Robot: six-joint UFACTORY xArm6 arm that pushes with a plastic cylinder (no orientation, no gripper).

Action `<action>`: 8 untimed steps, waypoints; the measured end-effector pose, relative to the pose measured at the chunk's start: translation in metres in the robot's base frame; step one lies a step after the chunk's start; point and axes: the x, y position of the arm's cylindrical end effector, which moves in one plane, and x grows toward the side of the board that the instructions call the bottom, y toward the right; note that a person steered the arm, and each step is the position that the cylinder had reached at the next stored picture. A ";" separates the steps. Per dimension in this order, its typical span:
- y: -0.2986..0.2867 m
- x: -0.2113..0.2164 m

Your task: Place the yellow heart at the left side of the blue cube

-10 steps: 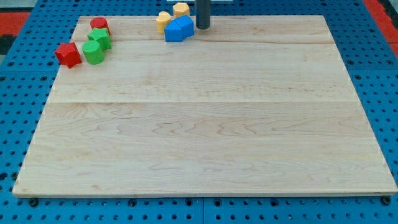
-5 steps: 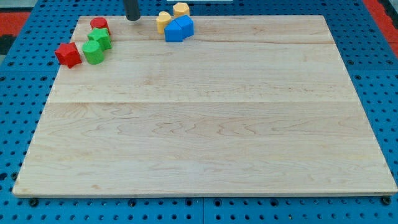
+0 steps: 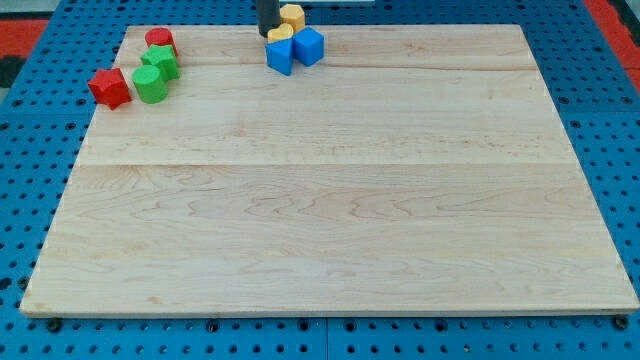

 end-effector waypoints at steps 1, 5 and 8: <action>0.000 0.013; 0.049 -0.013; -0.010 0.038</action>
